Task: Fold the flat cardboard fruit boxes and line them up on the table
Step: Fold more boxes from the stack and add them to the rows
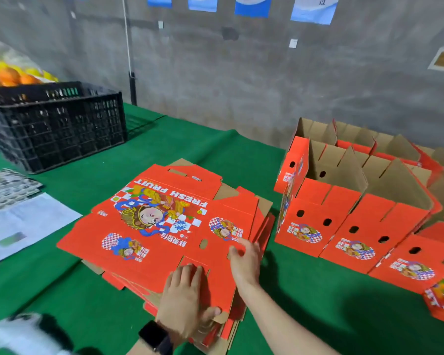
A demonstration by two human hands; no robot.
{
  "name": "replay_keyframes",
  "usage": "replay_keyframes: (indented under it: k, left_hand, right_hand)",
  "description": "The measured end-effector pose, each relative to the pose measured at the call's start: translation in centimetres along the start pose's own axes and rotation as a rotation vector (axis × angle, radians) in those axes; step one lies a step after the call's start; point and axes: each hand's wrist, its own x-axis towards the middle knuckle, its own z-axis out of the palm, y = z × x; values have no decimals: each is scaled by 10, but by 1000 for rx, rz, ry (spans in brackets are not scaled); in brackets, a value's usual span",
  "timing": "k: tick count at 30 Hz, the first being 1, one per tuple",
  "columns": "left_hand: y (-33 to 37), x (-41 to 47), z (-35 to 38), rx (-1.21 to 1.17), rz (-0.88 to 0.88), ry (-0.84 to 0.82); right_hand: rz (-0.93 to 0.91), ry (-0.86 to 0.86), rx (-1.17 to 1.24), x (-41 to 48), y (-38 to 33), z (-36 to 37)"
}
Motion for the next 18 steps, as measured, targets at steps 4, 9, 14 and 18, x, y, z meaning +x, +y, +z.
replay_keyframes:
  k: [4, 9, 14, 18]
  left_hand:
    - [3, 2, -2, 27, -8, -21]
    - [-1, 0, 1, -111, 46, 8]
    - [0, -7, 7, -285, 82, 108]
    - [7, -14, 3, -481, 64, 253]
  right_hand:
    - [54, 128, 59, 12, -21, 0]
    - [259, -21, 83, 12, 11, -1]
    - [241, 41, 80, 7, 12, -4]
    - [199, 167, 65, 6, 5, -13]
